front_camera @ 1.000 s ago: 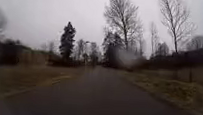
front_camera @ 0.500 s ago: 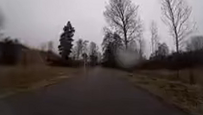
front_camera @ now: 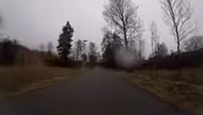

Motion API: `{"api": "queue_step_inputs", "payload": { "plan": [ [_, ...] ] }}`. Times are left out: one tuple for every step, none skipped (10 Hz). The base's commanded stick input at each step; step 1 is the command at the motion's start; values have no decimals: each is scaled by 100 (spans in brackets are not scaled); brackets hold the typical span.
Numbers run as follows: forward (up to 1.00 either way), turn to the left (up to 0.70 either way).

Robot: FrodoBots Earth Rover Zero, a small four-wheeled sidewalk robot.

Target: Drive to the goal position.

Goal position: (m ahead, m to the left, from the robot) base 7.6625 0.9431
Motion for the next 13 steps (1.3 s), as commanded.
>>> {"api": "queue_step_inputs", "payload": {
  "plan": [
    [70, 0],
    [70, 0],
    [70, 0],
    [70, 0],
    [70, 0],
    [70, 0],
    [70, 0],
    [70, 0],
    [70, 0],
    [70, 0],
    [70, 0],
    [70, 0],
    [70, 0]
  ]
}}
